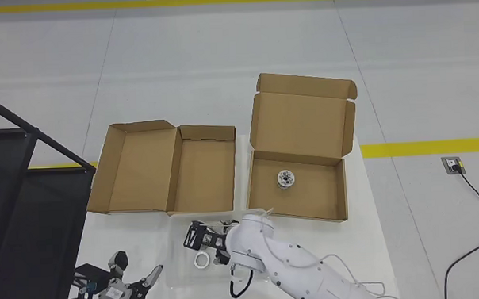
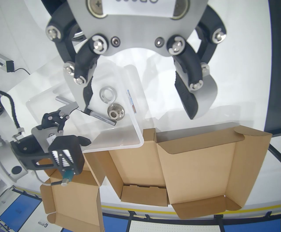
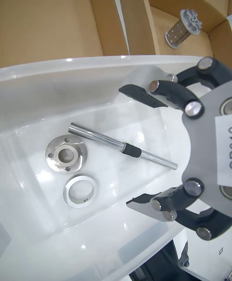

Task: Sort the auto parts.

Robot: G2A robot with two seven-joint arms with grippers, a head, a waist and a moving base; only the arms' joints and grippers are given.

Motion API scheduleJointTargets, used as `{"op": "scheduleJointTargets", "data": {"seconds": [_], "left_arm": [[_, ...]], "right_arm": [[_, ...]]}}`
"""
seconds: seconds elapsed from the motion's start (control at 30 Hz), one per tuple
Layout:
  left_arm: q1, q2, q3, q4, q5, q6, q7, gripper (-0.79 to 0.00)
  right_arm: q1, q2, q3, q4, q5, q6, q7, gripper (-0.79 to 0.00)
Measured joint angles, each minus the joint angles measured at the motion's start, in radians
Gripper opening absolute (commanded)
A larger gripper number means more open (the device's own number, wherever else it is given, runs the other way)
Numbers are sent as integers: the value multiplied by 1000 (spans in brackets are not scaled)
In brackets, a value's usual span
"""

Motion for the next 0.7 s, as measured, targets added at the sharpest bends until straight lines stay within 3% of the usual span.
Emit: {"op": "scheduleJointTargets", "data": {"seconds": [0.07, 0.23, 0.3, 0.33, 0.53, 0.63, 0.7], "left_arm": [[0, 0, -2, 1, -3, 0, 1, 0], [-1, -1, -2, 3, -6, -2, 1, 0], [-1, -1, -2, 4, -6, -4, 1, 0], [-2, -1, -2, 5, -7, -4, 1, 0], [-6, -1, 3, 8, -2, -7, -3, 0], [-7, -2, 5, 8, 0, -6, -3, 0], [-7, -2, 5, 8, 0, -5, -3, 0]], "right_arm": [[-2, -7, -11, 0, -14, 14, -1, -74], [-19, -17, -23, 0, -39, 37, 44, -74], [-26, -18, -23, 8, -49, 51, 62, -256], [-30, -20, -21, 14, -53, 57, 71, -296], [-38, -27, -12, 47, -72, 80, 79, -292], [-34, -33, -9, 70, -84, 91, 71, -320], [-30, -40, -10, 86, -94, 100, 69, -379]]}}
